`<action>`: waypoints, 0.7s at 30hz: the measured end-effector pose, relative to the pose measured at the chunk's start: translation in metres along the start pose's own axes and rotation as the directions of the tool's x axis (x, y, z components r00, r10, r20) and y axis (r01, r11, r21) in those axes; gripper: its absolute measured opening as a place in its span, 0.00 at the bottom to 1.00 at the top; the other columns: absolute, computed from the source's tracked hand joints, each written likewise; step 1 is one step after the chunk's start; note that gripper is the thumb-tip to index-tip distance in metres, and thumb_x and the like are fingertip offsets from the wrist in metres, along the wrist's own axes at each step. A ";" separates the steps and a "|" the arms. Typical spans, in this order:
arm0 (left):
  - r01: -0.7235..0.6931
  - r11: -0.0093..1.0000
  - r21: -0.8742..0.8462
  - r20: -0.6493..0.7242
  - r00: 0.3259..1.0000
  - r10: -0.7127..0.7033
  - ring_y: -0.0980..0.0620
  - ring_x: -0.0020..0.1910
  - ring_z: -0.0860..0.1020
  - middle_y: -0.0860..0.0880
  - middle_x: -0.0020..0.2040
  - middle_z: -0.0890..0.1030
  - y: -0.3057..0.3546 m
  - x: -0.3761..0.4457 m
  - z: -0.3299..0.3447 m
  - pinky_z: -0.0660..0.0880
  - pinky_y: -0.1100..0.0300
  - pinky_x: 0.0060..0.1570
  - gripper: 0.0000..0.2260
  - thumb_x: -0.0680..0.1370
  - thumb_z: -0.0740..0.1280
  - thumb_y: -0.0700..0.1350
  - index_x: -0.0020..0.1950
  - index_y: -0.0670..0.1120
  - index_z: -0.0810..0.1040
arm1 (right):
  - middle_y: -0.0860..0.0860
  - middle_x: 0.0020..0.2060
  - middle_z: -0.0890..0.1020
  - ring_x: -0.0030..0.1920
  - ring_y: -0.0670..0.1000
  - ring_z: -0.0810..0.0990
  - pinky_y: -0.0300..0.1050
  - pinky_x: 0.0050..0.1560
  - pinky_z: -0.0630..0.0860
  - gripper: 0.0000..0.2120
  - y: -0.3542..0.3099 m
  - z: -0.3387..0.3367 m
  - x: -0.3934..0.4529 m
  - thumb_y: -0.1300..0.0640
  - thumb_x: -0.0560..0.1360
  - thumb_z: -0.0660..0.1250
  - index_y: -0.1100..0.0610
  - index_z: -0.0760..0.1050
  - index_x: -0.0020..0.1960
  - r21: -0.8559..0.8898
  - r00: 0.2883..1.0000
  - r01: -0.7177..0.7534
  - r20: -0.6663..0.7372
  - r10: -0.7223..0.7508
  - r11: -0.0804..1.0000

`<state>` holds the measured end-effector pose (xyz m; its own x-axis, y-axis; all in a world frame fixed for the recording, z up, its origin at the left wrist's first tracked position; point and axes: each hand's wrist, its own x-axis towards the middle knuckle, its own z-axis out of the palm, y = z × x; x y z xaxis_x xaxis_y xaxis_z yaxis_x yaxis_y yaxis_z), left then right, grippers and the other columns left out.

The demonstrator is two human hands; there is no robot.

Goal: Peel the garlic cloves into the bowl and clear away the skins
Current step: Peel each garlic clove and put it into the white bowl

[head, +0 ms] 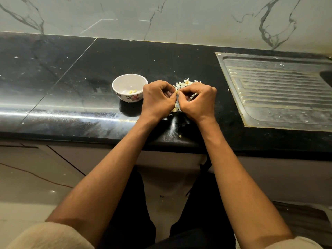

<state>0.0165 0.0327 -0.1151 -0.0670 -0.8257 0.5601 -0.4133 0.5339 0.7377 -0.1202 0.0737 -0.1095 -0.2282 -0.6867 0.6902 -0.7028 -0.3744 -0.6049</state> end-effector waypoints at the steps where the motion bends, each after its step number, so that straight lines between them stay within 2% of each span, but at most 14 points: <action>1: -0.007 1.000 0.009 0.001 1.000 0.007 0.63 0.28 0.76 0.52 0.34 0.83 0.000 0.000 0.000 0.73 0.72 0.34 0.02 0.69 0.77 0.38 0.38 0.43 0.85 | 0.47 0.33 0.85 0.32 0.44 0.82 0.37 0.35 0.79 0.03 0.000 0.000 0.000 0.62 0.67 0.75 0.56 0.86 0.37 -0.006 1.000 0.001 -0.003 -0.001 1.000; 4: -0.045 0.998 0.045 0.010 0.999 0.045 0.60 0.30 0.77 0.50 0.36 0.84 0.000 -0.001 -0.001 0.73 0.71 0.34 0.02 0.68 0.77 0.38 0.38 0.43 0.85 | 0.47 0.32 0.85 0.31 0.43 0.81 0.34 0.34 0.77 0.03 0.000 -0.001 0.000 0.63 0.67 0.75 0.56 0.86 0.36 -0.017 1.000 0.008 0.001 -0.008 1.000; 7: -0.085 0.994 0.066 0.027 0.996 0.083 0.56 0.31 0.79 0.50 0.35 0.83 -0.001 -0.001 -0.001 0.73 0.69 0.35 0.02 0.67 0.75 0.37 0.37 0.43 0.85 | 0.47 0.30 0.84 0.29 0.44 0.80 0.36 0.34 0.77 0.03 0.000 -0.001 -0.001 0.62 0.66 0.75 0.56 0.85 0.34 -0.047 1.000 0.003 0.016 -0.003 0.999; 10: -0.111 0.989 0.093 0.039 0.993 0.108 0.55 0.32 0.79 0.50 0.35 0.83 -0.001 -0.001 0.000 0.72 0.70 0.35 0.02 0.67 0.75 0.38 0.36 0.44 0.85 | 0.47 0.27 0.83 0.28 0.45 0.80 0.39 0.33 0.77 0.04 -0.001 0.000 -0.001 0.61 0.66 0.74 0.57 0.83 0.32 -0.078 1.000 0.000 0.028 0.002 0.997; 13: -0.140 0.984 0.111 0.052 0.990 0.135 0.54 0.32 0.79 0.50 0.36 0.83 -0.002 -0.001 0.000 0.74 0.66 0.35 0.01 0.67 0.75 0.39 0.36 0.44 0.85 | 0.48 0.26 0.81 0.27 0.47 0.79 0.42 0.33 0.76 0.05 0.000 0.000 -0.001 0.61 0.65 0.74 0.57 0.81 0.30 -0.103 0.999 0.002 0.032 0.001 0.995; 17: -0.158 0.982 0.104 0.063 0.986 0.152 0.53 0.32 0.79 0.49 0.35 0.82 -0.001 -0.001 0.000 0.75 0.62 0.35 0.02 0.67 0.74 0.39 0.37 0.43 0.86 | 0.48 0.25 0.81 0.26 0.47 0.78 0.41 0.33 0.76 0.05 0.001 0.000 0.000 0.62 0.64 0.73 0.58 0.81 0.29 -0.111 0.999 0.004 0.034 -0.001 0.994; 21: -0.181 0.981 0.075 0.062 0.982 0.177 0.52 0.32 0.80 0.49 0.35 0.82 -0.002 0.000 0.000 0.75 0.63 0.34 0.05 0.67 0.72 0.36 0.38 0.43 0.87 | 0.47 0.24 0.79 0.26 0.47 0.77 0.39 0.32 0.75 0.06 0.002 0.000 0.001 0.61 0.63 0.72 0.57 0.79 0.28 -0.097 1.000 -0.003 0.020 0.005 0.995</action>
<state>0.0172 0.0318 -0.1164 -0.1951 -0.7278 0.6575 -0.4613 0.6597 0.5933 -0.1218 0.0722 -0.1100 -0.2184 -0.7006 0.6793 -0.7639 -0.3104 -0.5658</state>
